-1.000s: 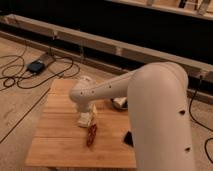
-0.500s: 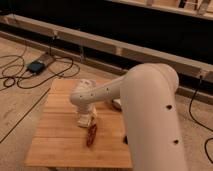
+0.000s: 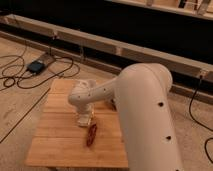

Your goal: Place the white sponge in the ceramic cup

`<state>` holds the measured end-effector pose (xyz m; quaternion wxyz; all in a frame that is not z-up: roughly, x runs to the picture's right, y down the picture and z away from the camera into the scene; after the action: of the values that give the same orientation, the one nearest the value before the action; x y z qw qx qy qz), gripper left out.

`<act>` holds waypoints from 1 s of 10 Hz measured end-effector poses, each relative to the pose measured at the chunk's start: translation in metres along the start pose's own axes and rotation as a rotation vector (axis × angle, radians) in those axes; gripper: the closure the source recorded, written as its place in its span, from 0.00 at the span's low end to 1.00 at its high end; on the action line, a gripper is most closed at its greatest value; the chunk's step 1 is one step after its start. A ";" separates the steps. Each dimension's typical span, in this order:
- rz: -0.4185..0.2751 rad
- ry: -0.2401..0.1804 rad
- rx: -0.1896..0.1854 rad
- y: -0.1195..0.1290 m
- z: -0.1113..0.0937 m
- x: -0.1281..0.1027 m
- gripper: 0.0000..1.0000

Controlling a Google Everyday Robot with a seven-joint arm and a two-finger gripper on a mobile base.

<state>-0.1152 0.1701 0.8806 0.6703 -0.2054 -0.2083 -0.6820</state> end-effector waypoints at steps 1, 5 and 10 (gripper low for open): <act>0.015 0.007 0.002 0.003 -0.007 0.006 0.95; 0.049 0.049 0.081 0.006 -0.072 0.031 1.00; 0.021 0.090 0.161 0.003 -0.151 0.060 1.00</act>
<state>-0.1131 0.0353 0.7888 0.7004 -0.1222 -0.2296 -0.6646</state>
